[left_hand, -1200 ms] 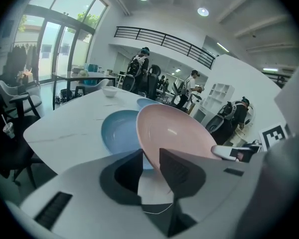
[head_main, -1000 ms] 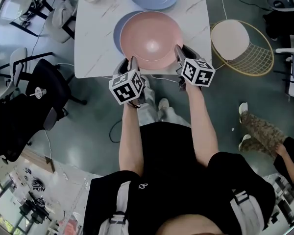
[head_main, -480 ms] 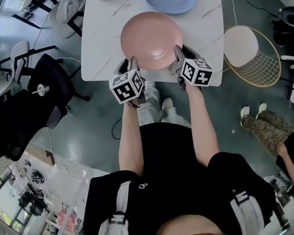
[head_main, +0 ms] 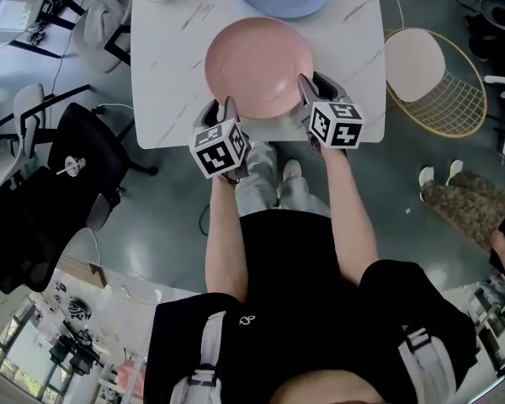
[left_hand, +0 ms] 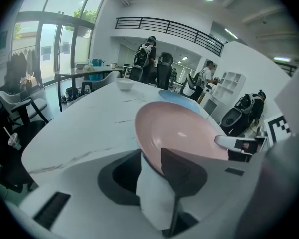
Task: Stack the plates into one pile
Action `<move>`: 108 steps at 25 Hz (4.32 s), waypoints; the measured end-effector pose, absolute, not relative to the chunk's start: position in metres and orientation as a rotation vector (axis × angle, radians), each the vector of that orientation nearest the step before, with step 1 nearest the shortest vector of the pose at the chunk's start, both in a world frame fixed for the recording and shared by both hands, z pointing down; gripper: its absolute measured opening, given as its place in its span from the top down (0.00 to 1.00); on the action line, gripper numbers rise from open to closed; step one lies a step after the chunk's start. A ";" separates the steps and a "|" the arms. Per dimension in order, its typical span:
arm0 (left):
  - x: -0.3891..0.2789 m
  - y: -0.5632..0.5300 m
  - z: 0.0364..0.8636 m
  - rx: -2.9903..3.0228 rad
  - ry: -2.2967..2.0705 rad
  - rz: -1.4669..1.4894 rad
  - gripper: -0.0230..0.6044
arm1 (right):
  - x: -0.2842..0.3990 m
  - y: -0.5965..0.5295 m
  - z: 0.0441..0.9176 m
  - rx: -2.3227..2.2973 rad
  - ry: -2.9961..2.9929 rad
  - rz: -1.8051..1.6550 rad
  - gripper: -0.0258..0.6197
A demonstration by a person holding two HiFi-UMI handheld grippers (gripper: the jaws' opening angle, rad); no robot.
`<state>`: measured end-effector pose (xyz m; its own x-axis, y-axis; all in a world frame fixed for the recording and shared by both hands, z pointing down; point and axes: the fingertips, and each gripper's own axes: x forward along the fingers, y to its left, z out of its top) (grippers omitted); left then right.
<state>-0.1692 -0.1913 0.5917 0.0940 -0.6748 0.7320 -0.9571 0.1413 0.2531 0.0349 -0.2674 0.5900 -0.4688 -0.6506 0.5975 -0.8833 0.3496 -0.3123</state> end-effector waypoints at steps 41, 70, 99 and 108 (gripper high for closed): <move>-0.180 -0.234 0.600 1.655 -1.501 0.373 0.78 | 0.044 -0.276 0.602 1.501 -2.133 1.070 0.78; -0.137 -0.341 0.536 1.787 -1.487 0.287 0.78 | 0.091 -0.361 0.536 1.655 -2.172 1.031 0.77; -0.144 -0.471 0.587 1.691 -1.625 0.449 0.77 | 0.077 -0.507 0.590 1.430 -2.197 0.975 0.72; -0.141 -0.471 0.568 1.771 -1.687 0.442 0.70 | 0.075 -0.500 0.577 1.444 -2.159 0.706 0.62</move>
